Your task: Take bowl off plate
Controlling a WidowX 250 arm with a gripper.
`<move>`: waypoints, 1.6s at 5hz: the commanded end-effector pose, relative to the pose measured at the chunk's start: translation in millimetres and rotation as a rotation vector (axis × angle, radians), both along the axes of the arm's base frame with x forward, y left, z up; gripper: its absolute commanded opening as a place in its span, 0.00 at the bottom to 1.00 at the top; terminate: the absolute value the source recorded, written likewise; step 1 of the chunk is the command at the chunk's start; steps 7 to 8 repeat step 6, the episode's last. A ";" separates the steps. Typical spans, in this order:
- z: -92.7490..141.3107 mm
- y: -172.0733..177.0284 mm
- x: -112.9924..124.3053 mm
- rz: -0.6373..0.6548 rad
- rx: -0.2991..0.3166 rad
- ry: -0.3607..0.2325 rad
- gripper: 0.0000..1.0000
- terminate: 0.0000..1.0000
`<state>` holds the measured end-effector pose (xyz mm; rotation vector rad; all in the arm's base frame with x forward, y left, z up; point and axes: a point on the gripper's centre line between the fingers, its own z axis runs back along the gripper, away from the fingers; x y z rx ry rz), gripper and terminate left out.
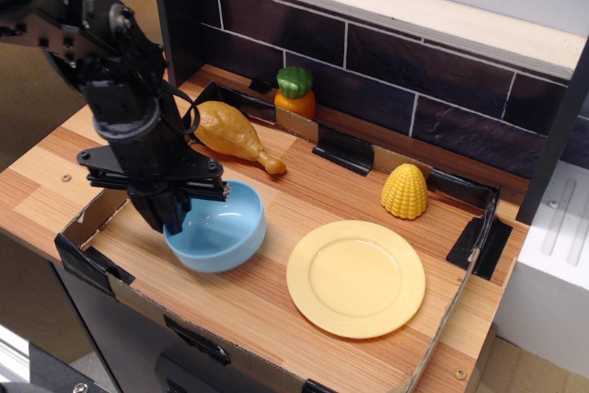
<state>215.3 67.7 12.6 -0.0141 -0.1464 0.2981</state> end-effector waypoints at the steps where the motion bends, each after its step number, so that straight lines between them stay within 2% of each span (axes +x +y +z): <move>1: 14.8 -2.5 5.2 -0.022 0.006 -0.010 1.00 0.00; 3: 52.7 -7.8 5.9 -0.008 -0.060 -0.040 1.00 0.00; 4: 63.0 -12.3 10.6 -0.011 -0.076 -0.035 1.00 0.00; 5: 63.0 -12.3 10.6 -0.011 -0.076 -0.035 1.00 0.00; 6: 63.0 -12.3 10.6 -0.011 -0.076 -0.035 1.00 1.00; 8: 63.0 -12.3 10.6 -0.011 -0.076 -0.035 1.00 1.00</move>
